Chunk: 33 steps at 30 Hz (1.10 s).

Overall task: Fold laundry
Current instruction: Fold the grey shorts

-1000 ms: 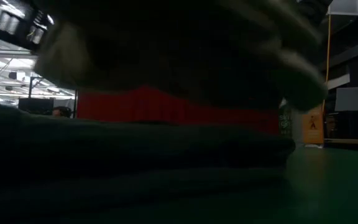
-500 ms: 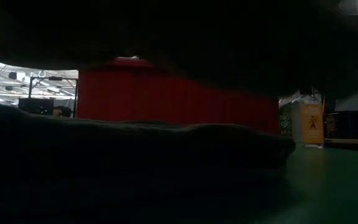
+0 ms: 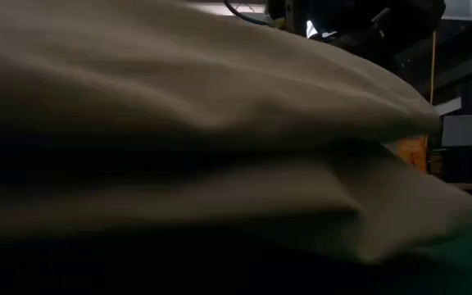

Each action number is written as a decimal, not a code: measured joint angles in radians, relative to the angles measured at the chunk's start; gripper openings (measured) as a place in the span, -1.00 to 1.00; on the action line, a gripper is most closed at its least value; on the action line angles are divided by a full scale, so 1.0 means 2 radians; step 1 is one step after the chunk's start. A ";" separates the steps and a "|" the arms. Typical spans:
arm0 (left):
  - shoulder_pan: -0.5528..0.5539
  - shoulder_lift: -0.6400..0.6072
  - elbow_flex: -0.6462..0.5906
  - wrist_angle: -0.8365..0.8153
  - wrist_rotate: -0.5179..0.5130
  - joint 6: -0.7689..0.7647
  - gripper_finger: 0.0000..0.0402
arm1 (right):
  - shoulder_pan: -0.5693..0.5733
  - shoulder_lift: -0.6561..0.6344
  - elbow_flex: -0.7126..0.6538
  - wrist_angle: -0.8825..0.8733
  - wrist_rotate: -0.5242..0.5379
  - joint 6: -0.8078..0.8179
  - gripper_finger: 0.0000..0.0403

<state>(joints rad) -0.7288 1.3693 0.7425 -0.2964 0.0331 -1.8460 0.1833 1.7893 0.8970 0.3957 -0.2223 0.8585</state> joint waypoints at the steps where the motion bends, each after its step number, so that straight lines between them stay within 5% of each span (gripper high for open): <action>1: 0.000 0.000 0.000 -0.014 0.002 0.000 -1.00 | 0.000 0.000 0.000 -0.001 0.003 -0.001 -0.87; 14: 0.000 0.000 0.000 -0.049 0.008 0.048 -0.49 | -0.004 0.000 0.000 -0.002 0.011 -0.028 -0.48; 21: -0.003 -0.028 0.000 -0.049 0.111 0.090 -0.47 | -0.045 0.000 0.000 -0.002 -0.074 -0.040 -0.50; 26: -0.016 -0.066 0.000 -0.048 0.081 0.091 -0.52 | -0.068 -0.007 -0.001 -0.006 -0.092 -0.041 -0.52; 33: -0.027 -0.079 0.000 -0.035 -0.026 0.088 -0.55 | -0.093 -0.038 -0.001 -0.033 -0.095 -0.068 -0.52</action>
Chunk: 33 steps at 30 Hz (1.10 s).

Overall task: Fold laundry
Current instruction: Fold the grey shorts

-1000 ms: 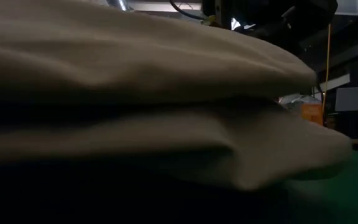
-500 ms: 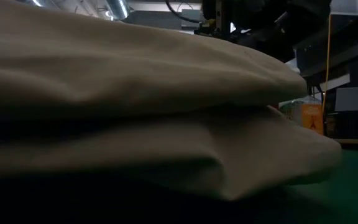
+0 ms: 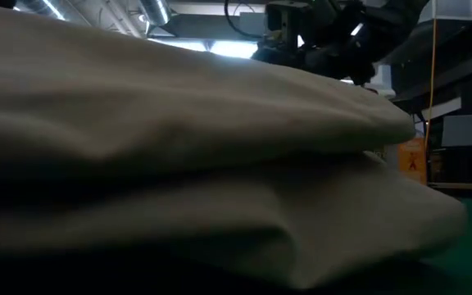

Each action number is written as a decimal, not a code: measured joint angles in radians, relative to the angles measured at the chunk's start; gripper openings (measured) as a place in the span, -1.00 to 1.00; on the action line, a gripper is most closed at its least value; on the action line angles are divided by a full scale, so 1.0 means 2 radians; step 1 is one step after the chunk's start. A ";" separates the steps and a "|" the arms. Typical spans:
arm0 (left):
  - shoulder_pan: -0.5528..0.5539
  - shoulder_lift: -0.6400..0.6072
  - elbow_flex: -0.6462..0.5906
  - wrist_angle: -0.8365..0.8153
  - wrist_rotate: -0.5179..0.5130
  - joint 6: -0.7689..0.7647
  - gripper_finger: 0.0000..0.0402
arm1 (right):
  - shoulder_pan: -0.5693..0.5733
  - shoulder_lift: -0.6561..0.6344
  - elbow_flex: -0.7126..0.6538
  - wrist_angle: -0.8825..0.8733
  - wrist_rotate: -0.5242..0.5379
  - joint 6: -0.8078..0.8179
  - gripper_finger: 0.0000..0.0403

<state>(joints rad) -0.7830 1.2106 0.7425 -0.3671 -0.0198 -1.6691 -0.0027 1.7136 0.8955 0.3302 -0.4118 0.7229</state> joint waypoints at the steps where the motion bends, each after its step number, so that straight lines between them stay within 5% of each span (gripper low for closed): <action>1: -0.001 0.000 0.000 0.001 -0.012 0.000 -0.55 | -0.003 -0.006 0.000 0.000 0.001 -0.004 -0.52; 10: 0.000 0.000 0.000 0.000 -0.043 0.016 -0.52 | 0.002 -0.043 0.000 0.041 0.056 -0.075 -0.52; 18: 0.001 0.014 0.000 -0.032 -0.130 0.094 -0.52 | 0.059 0.003 0.000 0.072 0.109 -0.105 -0.52; 33: 0.012 0.157 0.001 -0.063 -0.165 0.212 -0.52 | 0.093 0.099 0.001 0.042 0.149 -0.129 -0.52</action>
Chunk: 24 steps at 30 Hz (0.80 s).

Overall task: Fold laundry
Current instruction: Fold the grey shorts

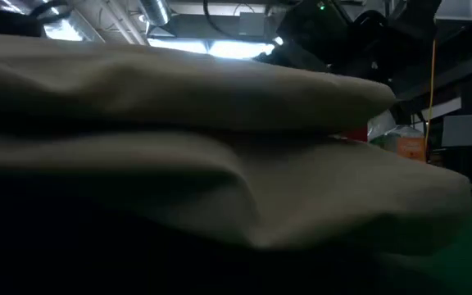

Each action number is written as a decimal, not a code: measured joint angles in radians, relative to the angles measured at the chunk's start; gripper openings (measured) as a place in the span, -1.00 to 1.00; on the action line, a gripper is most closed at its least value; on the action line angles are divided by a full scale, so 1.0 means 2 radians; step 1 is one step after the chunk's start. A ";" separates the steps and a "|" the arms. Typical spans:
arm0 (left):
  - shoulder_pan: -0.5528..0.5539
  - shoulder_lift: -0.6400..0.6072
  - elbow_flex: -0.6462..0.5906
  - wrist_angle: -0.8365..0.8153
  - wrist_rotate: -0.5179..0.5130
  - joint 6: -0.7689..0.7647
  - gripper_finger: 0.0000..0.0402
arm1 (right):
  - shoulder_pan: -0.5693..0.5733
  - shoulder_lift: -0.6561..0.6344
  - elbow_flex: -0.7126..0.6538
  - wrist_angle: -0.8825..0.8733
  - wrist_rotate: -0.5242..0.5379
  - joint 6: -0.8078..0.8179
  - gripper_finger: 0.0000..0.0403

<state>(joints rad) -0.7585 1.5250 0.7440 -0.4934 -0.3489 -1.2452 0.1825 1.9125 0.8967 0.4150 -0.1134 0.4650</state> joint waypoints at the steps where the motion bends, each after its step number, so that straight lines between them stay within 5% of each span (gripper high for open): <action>1: 0.004 0.009 0.001 0.001 -0.003 0.013 -0.52 | 0.000 0.000 0.000 -0.011 0.004 0.000 -0.52; 11: 0.074 0.031 -0.001 0.026 -0.105 0.229 -0.52 | 0.000 -0.071 -0.001 -0.151 0.028 -0.022 -0.52; 18: 0.123 0.024 0.002 0.064 -0.089 0.302 -0.52 | 0.000 -0.167 -0.001 -0.281 0.086 -0.026 -0.52; 24: 0.147 -0.015 0.028 0.067 -0.001 0.302 -0.52 | 0.000 -0.209 0.000 -0.239 0.091 -0.027 -0.52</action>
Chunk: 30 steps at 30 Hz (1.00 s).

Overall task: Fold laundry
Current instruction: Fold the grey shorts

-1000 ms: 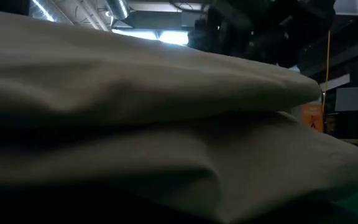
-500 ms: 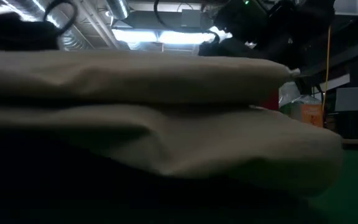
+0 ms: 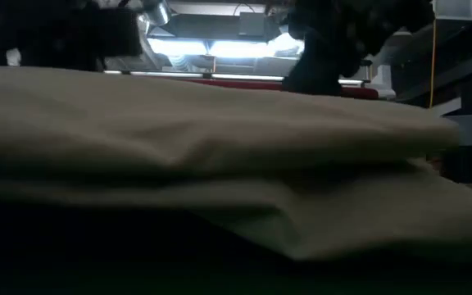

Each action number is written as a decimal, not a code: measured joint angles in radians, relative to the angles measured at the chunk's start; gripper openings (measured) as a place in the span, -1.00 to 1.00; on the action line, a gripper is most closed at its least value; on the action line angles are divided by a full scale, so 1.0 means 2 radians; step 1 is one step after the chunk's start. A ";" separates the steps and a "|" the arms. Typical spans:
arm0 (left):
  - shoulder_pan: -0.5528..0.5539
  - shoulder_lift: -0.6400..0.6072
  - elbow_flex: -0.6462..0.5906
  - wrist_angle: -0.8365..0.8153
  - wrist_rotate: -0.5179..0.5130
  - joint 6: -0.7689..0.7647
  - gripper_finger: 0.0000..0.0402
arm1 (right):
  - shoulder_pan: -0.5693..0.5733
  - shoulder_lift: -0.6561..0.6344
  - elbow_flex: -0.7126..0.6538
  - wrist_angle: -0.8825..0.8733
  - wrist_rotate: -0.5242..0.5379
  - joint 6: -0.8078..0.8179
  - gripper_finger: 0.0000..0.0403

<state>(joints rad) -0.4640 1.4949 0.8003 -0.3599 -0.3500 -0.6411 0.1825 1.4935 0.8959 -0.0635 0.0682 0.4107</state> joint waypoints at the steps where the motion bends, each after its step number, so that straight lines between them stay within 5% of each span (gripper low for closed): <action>1: 0.001 -0.009 0.002 -0.001 0.013 0.000 -0.52 | 0.000 -0.001 0.000 0.019 -0.002 0.000 -0.52; 17: -0.012 -0.060 0.008 -0.030 0.105 -0.032 -0.52 | 0.001 0.119 0.000 0.161 -0.063 0.002 -0.52; 30: -0.026 0.022 -0.024 0.027 0.064 -0.043 -0.52 | 0.000 0.191 0.003 0.139 -0.132 0.000 -0.52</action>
<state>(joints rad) -0.5163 1.5397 0.7521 -0.3064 -0.2226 -0.7261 0.1829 1.8763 0.9016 0.2147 -0.1960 0.4106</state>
